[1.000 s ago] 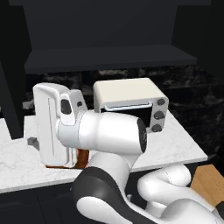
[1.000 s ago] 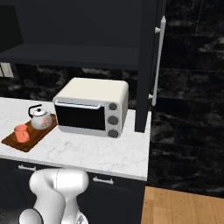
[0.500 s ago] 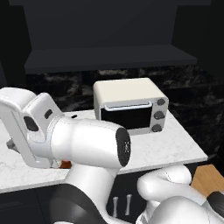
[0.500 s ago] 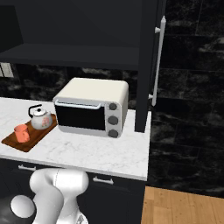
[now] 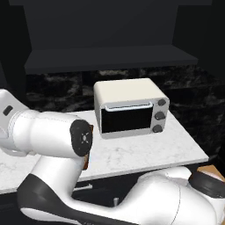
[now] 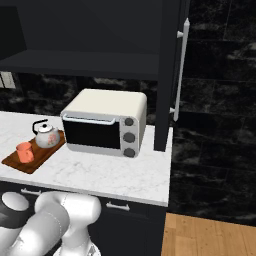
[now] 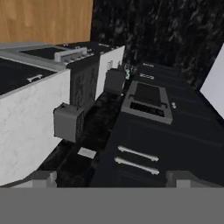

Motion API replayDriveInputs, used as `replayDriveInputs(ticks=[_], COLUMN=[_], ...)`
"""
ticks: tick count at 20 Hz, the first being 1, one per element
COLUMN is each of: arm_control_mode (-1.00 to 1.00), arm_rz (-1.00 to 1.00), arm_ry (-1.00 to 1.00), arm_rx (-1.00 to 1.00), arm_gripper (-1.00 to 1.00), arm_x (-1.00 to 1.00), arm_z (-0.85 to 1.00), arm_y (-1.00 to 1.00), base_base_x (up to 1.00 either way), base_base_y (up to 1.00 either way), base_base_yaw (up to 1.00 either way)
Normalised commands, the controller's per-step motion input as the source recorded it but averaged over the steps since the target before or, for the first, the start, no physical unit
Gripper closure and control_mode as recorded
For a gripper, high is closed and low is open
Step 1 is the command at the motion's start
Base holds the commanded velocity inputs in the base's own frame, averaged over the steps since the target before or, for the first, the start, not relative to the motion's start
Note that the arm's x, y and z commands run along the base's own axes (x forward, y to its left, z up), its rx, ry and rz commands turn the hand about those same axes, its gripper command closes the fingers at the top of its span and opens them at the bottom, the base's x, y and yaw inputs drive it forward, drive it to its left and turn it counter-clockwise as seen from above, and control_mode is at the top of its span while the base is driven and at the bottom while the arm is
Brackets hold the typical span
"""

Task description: Pick the kettle from the counter and place it on the tray. Then pick the mug from the cabinet and place it on the tray. Then close the cabinet doors.

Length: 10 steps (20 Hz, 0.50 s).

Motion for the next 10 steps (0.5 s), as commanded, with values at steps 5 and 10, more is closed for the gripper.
replayDriveInputs(ticks=[5, 10], arm_control_mode=[-1.0, -1.0], arm_rz=[-0.07, -0.12], arm_ry=[-0.02, 0.0], arm_rx=[-0.01, 0.02], arm_gripper=[-1.0, -1.0], arm_x=[0.39, 0.38], arm_z=[-0.26, -0.3], arm_y=[0.27, 0.03], base_base_x=[0.0, 0.0], base_base_y=[0.0, 0.0], base_base_yaw=[0.0, 0.0])
